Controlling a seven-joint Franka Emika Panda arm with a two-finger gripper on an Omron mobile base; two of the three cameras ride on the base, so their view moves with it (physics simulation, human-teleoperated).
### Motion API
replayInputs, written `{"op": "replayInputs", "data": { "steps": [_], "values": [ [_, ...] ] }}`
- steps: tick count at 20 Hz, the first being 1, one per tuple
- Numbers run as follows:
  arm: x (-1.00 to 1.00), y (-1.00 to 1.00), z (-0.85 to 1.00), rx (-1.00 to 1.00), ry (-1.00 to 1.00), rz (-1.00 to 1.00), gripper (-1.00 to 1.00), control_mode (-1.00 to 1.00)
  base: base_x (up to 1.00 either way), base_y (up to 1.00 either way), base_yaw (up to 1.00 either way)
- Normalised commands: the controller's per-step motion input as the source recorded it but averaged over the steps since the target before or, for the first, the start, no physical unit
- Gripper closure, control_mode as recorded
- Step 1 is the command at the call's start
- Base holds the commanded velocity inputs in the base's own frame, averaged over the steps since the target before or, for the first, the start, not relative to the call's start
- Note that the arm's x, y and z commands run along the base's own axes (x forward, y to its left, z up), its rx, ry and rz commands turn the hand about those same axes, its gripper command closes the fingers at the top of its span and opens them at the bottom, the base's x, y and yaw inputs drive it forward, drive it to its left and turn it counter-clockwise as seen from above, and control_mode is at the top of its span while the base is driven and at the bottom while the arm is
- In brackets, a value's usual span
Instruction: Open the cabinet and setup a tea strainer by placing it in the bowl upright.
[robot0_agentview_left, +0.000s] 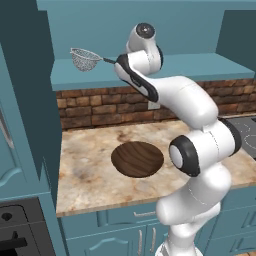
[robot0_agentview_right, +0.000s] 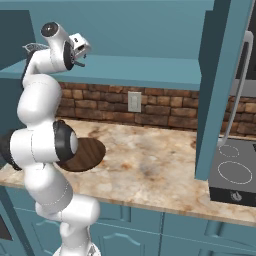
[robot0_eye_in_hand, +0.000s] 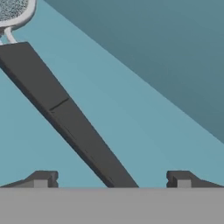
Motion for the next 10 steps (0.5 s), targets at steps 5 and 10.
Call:
{"op": "replayInputs", "data": {
  "steps": [5, 10],
  "values": [
    [0.28, 0.08, 0.00, -0.04, 0.00, 0.00, -1.00, -1.00, 0.00, 0.00, 0.00],
    [0.23, 0.05, -0.09, -0.02, 0.00, 0.02, -1.00, -1.00, 0.00, 0.00, 0.00]
  ]
}}
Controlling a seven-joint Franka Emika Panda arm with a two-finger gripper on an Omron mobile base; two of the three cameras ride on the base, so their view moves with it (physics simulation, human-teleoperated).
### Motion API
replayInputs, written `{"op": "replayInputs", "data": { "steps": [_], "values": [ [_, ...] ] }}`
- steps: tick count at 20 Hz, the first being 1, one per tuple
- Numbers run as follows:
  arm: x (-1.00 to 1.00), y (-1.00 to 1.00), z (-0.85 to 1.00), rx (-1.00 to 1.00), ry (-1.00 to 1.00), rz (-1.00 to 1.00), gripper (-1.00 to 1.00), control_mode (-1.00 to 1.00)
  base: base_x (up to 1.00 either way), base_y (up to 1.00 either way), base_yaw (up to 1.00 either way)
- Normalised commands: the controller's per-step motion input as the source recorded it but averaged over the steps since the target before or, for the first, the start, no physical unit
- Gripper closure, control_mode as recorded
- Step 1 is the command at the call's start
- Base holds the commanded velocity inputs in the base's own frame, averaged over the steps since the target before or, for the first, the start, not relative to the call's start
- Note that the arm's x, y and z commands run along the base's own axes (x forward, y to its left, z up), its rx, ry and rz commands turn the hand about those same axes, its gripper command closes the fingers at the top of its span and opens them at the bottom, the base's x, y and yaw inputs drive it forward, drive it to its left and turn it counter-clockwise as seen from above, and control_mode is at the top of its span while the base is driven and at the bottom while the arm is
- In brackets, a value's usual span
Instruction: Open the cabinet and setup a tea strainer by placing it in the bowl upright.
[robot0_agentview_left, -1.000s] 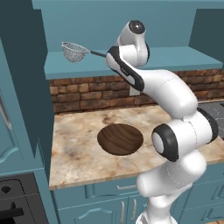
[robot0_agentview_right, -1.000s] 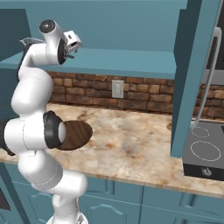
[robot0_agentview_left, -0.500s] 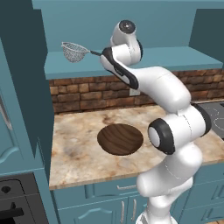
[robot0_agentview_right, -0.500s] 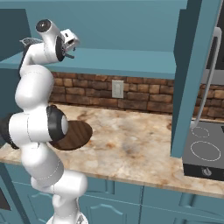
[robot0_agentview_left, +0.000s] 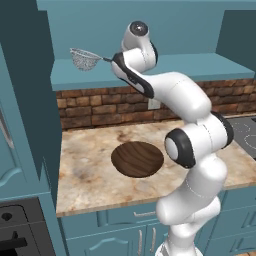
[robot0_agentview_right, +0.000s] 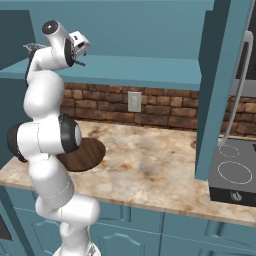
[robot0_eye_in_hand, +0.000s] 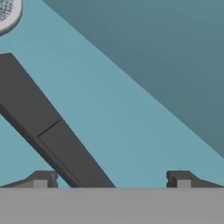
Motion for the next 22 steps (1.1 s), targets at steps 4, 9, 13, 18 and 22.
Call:
{"op": "replayInputs", "data": {
  "steps": [4, 9, 13, 18, 22],
  "values": [
    [0.22, 0.12, -0.17, 0.00, 0.00, 0.03, -1.00, -1.00, 0.00, 0.00, 0.00],
    [0.20, 0.25, -0.07, 0.00, 0.00, 0.07, -1.00, -1.00, 0.00, 0.00, 0.00],
    [0.02, 0.32, -0.08, 0.00, 0.00, 0.07, -1.00, -1.00, 0.00, 0.00, 0.00],
    [0.00, 0.22, -0.12, 0.00, 0.00, 0.10, -1.00, -1.00, 0.00, 0.00, 0.00],
    [0.00, 0.01, -0.21, 0.00, 0.00, 0.09, -1.00, -1.00, 0.00, 0.00, 0.00]
  ]
}}
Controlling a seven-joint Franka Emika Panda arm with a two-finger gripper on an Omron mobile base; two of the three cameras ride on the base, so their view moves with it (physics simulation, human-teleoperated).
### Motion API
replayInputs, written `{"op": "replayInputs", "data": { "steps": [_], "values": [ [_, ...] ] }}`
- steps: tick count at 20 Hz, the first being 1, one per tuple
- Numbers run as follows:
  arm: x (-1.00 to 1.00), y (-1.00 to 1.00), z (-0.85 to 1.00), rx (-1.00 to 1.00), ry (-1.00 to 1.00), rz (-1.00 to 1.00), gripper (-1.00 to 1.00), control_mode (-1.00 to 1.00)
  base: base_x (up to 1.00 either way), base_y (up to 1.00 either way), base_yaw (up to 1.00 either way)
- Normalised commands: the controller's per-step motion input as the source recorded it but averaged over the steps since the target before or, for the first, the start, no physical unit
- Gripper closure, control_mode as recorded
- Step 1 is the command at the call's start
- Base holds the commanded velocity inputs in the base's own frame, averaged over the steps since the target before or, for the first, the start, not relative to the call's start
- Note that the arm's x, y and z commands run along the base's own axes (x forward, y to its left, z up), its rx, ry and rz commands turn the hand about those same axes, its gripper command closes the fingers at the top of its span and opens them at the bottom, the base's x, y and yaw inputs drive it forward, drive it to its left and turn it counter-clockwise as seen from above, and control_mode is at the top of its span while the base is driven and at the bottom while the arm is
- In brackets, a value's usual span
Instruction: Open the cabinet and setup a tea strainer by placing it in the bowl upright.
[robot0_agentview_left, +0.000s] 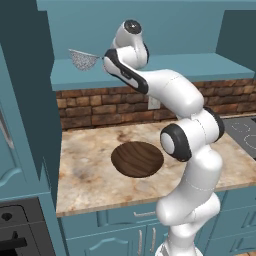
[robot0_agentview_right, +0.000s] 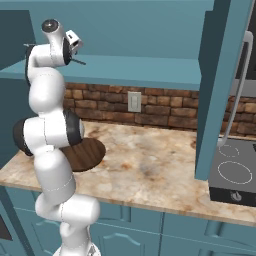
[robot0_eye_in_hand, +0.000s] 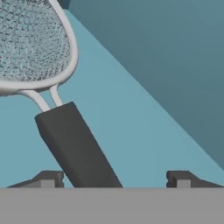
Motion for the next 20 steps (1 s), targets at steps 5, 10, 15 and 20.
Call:
{"op": "replayInputs", "data": {
  "steps": [5, 10, 15, 20],
  "values": [
    [0.08, 0.00, -0.21, 0.00, -0.02, 0.09, -1.00, -1.00, 0.00, 0.00, 0.00],
    [0.14, 0.00, -0.17, 0.00, 0.00, 0.09, -1.00, -1.00, 0.00, 0.00, 0.00],
    [0.14, 0.00, -0.11, 0.00, 0.00, 0.08, -1.00, -1.00, 0.00, 0.00, 0.00],
    [0.37, 0.00, -0.21, 0.00, 0.00, 0.05, -1.00, -1.00, 0.00, 0.00, 0.00]
  ]
}}
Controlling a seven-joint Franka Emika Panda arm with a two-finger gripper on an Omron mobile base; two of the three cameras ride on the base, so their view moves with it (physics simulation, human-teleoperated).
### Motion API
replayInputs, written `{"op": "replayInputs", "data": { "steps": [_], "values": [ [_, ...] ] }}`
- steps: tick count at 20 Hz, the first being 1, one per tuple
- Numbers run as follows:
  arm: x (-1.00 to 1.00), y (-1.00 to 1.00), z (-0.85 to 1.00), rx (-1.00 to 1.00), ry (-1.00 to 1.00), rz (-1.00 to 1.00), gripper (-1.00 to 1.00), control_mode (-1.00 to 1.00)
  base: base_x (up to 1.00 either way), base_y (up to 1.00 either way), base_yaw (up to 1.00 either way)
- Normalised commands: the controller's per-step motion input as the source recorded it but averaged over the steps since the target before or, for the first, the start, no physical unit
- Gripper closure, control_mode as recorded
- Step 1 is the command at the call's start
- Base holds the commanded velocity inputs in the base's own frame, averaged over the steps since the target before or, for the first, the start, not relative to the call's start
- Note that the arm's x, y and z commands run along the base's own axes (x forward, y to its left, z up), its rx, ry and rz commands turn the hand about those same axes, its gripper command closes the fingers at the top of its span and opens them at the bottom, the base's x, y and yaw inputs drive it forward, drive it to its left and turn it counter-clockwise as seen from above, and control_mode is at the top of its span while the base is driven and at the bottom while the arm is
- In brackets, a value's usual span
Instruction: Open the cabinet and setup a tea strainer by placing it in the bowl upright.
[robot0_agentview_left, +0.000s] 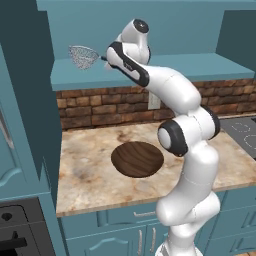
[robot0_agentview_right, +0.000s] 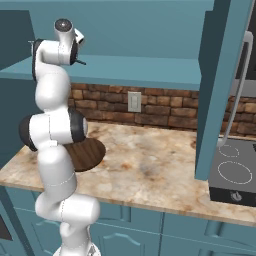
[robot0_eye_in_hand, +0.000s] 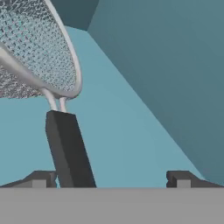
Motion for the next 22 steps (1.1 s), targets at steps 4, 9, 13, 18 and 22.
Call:
{"op": "replayInputs", "data": {
  "steps": [4, 9, 13, 18, 22],
  "values": [
    [0.33, 0.00, -0.15, 0.00, 0.00, 0.05, -1.00, -1.00, 0.00, 0.00, 0.00],
    [0.09, 0.07, -0.07, 0.00, 0.00, 0.05, 1.00, -1.00, 0.00, 0.00, 0.00],
    [0.00, 0.17, -0.12, 0.00, 0.01, 0.02, 1.00, -1.00, 0.00, 0.00, 0.00],
    [-0.02, 0.11, -0.17, 0.02, 0.06, 0.00, 1.00, -1.00, 0.00, 0.00, 0.00],
    [-0.09, 0.07, -0.09, 0.01, 0.03, 0.00, 1.00, -1.00, 0.00, 0.00, 0.00]
  ]
}}
